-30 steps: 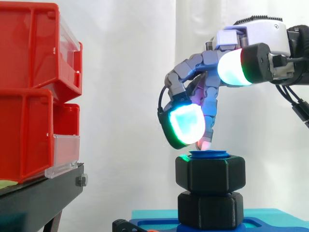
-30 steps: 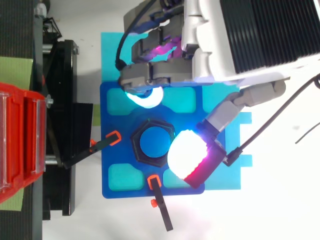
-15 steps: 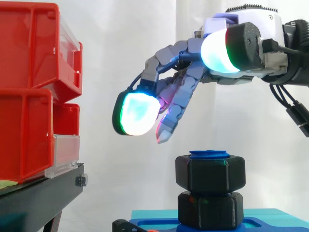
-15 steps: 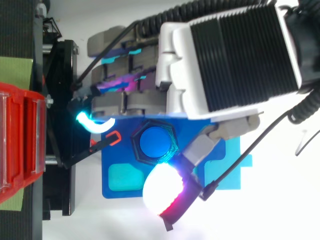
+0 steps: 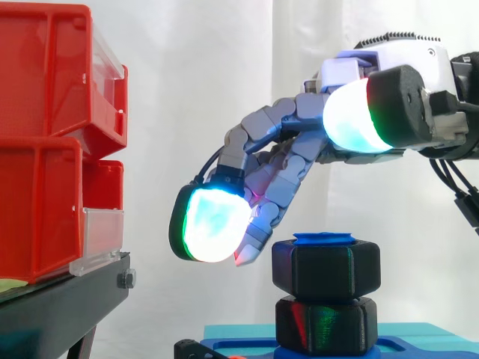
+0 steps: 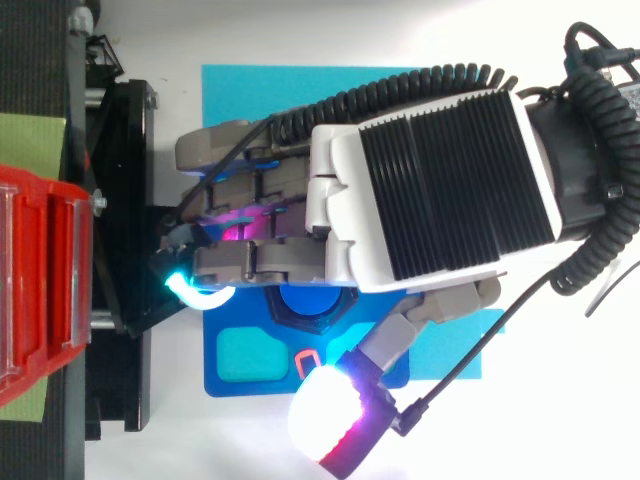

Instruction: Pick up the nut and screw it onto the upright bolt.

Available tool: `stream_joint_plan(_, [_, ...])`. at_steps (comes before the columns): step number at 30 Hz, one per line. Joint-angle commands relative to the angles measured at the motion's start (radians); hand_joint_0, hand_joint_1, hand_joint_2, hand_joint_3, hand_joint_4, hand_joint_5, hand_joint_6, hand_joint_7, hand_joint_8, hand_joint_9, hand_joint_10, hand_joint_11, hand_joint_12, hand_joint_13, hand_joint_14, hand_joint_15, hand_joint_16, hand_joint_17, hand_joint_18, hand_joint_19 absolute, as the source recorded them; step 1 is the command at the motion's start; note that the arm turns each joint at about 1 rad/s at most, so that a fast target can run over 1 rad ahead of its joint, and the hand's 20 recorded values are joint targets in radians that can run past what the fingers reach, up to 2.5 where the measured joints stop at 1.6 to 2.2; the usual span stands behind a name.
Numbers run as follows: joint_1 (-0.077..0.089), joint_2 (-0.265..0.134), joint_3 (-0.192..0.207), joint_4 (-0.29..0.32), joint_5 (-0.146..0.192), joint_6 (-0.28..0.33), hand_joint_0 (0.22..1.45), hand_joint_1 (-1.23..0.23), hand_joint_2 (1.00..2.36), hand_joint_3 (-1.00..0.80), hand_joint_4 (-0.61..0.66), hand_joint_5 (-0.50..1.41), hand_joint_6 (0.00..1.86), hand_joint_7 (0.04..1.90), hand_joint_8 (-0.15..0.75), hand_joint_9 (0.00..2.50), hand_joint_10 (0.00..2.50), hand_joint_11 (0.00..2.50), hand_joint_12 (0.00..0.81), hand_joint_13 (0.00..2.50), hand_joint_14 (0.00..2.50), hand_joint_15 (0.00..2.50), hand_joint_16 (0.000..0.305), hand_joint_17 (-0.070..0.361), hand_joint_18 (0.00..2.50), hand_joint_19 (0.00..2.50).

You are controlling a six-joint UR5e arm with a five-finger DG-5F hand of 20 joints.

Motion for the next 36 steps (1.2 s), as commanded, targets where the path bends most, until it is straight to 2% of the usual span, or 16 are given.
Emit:
stream_joint_plan(1, [0.001,0.000,-0.003,-0.003,-0.001,0.001,0.49,-0.10,1.00,-0.50,0.22,-0.12,0.50,0.68,0.257,0.88,0.00,0.00,0.294,0.57,0.00,0.00,0.031,0.070,0.23,0.00])
stream_joint_plan(8, [-0.004,0.000,-0.003,-0.019,-0.006,-0.004,0.49,-0.10,1.00,-0.50,0.23,-0.11,0.50,0.71,0.262,0.88,0.00,0.00,0.296,0.57,0.00,0.00,0.031,0.070,0.23,0.00])
stream_joint_plan(14, [-0.011,0.000,-0.003,-0.029,-0.026,-0.015,0.49,-0.10,1.00,-0.50,0.24,-0.10,0.50,0.78,0.267,0.88,0.00,0.00,0.296,0.57,0.00,0.00,0.031,0.069,0.23,0.00])
stream_joint_plan(19, [-0.020,0.000,-0.005,-0.044,-0.037,-0.025,0.50,-0.11,1.00,-0.50,0.28,-0.07,0.50,0.99,0.276,0.93,0.00,0.00,0.289,0.60,0.00,0.00,0.029,0.066,0.23,0.00])
stream_joint_plan(26, [-0.034,0.000,-0.005,-0.044,-0.046,-0.033,0.52,-0.14,1.00,-0.50,0.22,-0.02,0.50,1.30,0.288,0.99,0.00,0.00,0.276,0.64,0.00,0.00,0.026,0.058,0.27,0.00])
stream_joint_plan(32, [-0.046,0.001,-0.005,-0.044,-0.064,-0.044,0.53,-0.20,1.00,-0.50,0.19,0.01,0.50,1.48,0.293,1.07,0.00,0.00,0.261,0.71,0.00,0.00,0.023,0.051,0.34,0.00])
stream_joint_plan(36, [-0.059,0.001,-0.005,-0.044,-0.077,-0.055,0.53,-0.23,1.00,-0.50,0.15,0.03,0.56,1.37,0.293,1.19,0.00,0.00,0.241,0.78,0.00,0.00,0.020,0.045,0.41,0.00])
